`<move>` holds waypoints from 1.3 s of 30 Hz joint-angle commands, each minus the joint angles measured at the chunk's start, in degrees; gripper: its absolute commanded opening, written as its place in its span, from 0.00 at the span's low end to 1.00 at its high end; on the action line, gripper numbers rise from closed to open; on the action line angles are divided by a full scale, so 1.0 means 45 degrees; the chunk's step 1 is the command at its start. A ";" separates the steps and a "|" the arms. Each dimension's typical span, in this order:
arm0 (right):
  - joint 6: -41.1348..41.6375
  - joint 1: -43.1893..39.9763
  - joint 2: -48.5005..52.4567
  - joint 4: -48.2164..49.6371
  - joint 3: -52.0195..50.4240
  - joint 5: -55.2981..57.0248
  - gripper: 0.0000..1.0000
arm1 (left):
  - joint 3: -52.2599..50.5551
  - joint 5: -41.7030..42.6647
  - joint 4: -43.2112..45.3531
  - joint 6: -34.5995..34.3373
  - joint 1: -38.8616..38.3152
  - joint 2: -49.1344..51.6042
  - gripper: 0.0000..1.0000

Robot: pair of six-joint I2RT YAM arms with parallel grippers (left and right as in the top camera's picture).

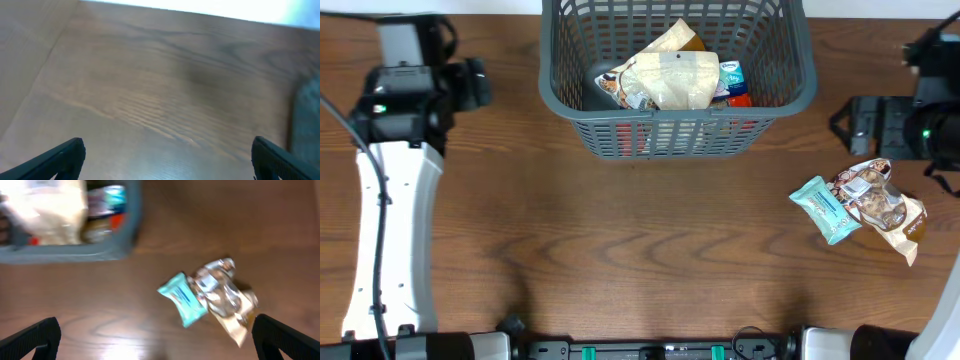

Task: Pack container
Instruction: 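Withdraw the right gripper and lower it beside the mushroom bag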

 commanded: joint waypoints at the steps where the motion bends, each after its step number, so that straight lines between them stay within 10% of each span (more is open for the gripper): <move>1: 0.1156 -0.0869 -0.0403 -0.0092 -0.0180 0.0539 0.99 | 0.0087 -0.0019 -0.0199 -0.2025 0.1122 0.0092 0.99; 16: 0.1132 -0.3895 -0.2880 -0.0087 -0.7023 0.1069 0.99 | 0.0087 0.1214 -0.0316 -0.2822 0.3351 0.0000 0.99; 39: 1.0132 -0.8364 -0.7961 0.5144 -1.6126 0.3842 0.99 | 0.0087 0.1166 0.0665 -0.2628 0.3424 0.0029 0.99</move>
